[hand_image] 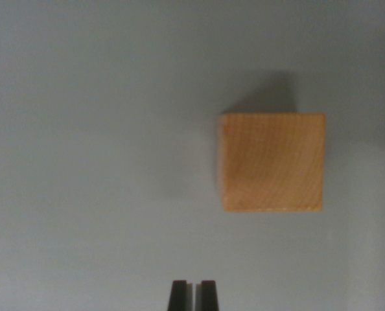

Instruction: Push wooden cube

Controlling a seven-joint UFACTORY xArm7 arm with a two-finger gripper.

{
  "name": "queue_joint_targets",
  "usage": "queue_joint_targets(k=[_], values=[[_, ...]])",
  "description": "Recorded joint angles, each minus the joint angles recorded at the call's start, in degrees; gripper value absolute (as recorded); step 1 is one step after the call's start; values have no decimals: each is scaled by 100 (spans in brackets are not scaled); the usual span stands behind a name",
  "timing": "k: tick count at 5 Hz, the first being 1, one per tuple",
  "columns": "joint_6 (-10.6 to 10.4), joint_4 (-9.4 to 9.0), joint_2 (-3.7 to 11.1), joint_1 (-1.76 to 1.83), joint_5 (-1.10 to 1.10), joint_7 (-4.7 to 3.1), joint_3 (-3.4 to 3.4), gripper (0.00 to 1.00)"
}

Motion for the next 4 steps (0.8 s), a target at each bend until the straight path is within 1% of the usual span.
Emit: queue_joint_targets(k=[1, 2, 3, 4], values=[[0, 0, 0, 0, 0, 0, 0, 0], [-200, -111, 98, -62, 11, -103, -43, 0], [-200, -111, 98, -62, 11, -103, -43, 0], [-367, -203, 179, -114, 21, -190, -80, 0]])
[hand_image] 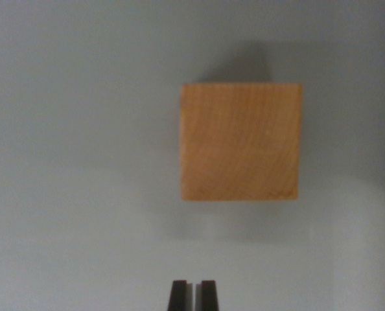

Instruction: Push wooden cube

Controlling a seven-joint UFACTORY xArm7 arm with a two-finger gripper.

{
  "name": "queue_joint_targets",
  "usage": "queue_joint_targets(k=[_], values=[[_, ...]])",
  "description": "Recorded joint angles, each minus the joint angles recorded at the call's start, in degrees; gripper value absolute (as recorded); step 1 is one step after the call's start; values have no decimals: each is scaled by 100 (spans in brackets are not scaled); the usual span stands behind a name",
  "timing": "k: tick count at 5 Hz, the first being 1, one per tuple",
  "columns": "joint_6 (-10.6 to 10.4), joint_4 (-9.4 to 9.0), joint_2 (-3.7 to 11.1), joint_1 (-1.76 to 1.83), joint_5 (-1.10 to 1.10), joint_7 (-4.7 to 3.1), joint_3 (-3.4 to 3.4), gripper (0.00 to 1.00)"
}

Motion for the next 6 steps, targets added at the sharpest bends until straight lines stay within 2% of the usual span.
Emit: queue_joint_targets(k=[1, 2, 3, 4, 5, 6], values=[[0, 0, 0, 0, 0, 0, 0, 0], [-146, -81, 71, -45, 8, -75, -32, 0], [-146, -81, 71, -45, 8, -75, -32, 0], [-257, -142, 126, -79, 15, -133, -56, 0], [-257, -142, 126, -79, 15, -133, -56, 0], [-332, -184, 162, -103, 19, -172, -72, 0]])
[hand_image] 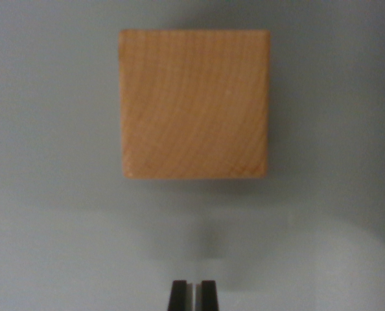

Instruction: Push wooden cube

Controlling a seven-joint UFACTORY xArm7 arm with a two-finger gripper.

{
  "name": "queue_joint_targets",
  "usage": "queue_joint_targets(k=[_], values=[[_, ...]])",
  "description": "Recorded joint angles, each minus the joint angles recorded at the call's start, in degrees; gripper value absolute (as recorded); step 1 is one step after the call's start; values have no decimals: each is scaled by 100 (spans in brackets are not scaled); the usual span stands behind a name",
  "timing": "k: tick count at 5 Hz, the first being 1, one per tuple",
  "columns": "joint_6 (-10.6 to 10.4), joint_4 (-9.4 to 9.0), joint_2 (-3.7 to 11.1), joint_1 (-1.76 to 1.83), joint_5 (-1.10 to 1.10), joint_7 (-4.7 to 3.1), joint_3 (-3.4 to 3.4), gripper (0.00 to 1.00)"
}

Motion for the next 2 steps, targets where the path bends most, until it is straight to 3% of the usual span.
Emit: queue_joint_targets(k=[2], values=[[-36, -20, 18, -11, 2, -19, -8, 0]])
